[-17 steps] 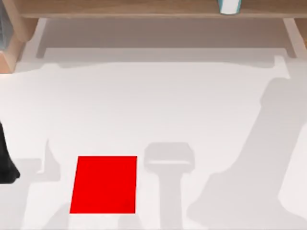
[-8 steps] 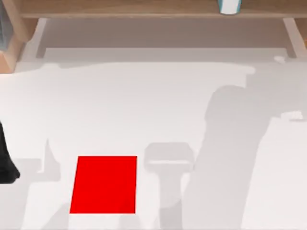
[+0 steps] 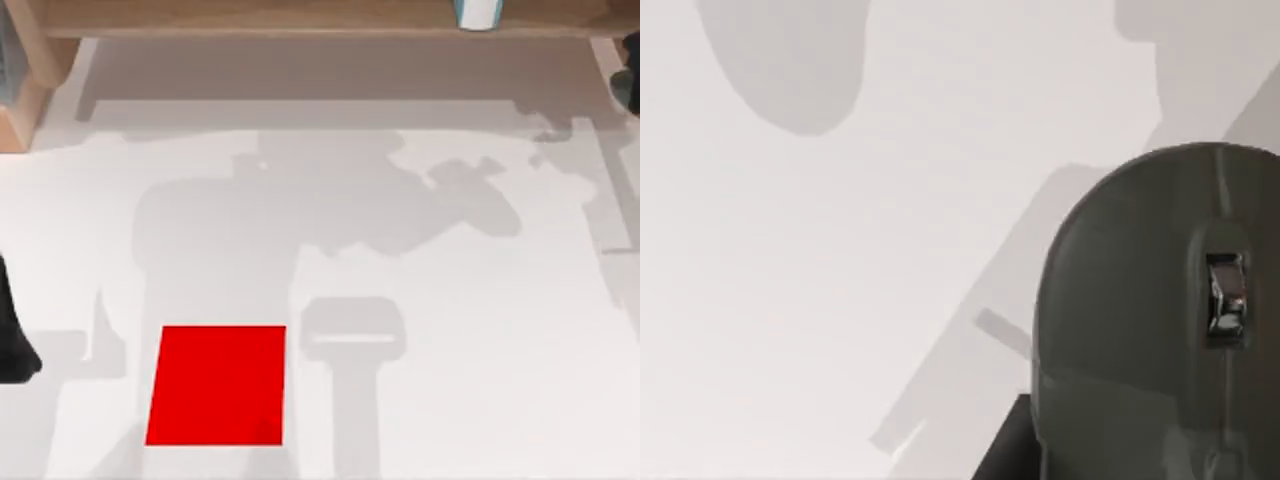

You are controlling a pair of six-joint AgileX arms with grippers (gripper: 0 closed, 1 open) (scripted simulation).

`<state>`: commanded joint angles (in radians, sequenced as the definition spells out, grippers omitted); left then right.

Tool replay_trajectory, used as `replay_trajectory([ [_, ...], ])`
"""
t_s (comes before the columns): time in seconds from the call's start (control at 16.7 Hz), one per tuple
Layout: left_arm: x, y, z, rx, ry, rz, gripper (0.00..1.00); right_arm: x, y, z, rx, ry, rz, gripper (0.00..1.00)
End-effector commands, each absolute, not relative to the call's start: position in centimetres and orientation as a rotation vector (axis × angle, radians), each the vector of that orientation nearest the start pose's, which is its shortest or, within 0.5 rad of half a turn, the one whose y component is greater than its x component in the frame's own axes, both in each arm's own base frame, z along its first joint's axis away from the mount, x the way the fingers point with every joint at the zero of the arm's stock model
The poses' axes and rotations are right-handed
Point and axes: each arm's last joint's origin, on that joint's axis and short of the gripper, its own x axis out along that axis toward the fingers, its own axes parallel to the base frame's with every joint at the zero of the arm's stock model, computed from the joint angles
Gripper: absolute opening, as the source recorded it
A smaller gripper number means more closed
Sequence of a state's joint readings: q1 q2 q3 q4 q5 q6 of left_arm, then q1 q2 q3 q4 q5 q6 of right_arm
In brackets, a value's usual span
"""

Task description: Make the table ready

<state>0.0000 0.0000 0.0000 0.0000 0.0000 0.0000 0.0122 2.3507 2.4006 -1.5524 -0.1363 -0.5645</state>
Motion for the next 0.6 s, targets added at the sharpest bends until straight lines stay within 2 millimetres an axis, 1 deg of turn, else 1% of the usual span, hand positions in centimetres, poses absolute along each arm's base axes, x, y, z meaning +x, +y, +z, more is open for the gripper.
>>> replay_trajectory([
  [0.18,10.6,-0.1,16.0,0.000,0.000,0.000,1.00,46.1,8.2,23.3,-0.464,1.449,0.751,0.00],
  [0.36,10.6,-0.1,16.0,0.000,0.000,0.000,1.00,45.5,13.9,20.1,-0.528,1.502,0.893,0.00],
  [0.48,10.6,-0.1,16.0,0.000,0.000,0.000,1.00,44.7,17.2,18.5,-0.557,1.526,0.944,0.00],
  [0.6,10.6,-0.1,16.0,0.000,0.000,0.000,1.00,43.8,20.2,17.5,-0.572,1.541,0.958,0.00],
])
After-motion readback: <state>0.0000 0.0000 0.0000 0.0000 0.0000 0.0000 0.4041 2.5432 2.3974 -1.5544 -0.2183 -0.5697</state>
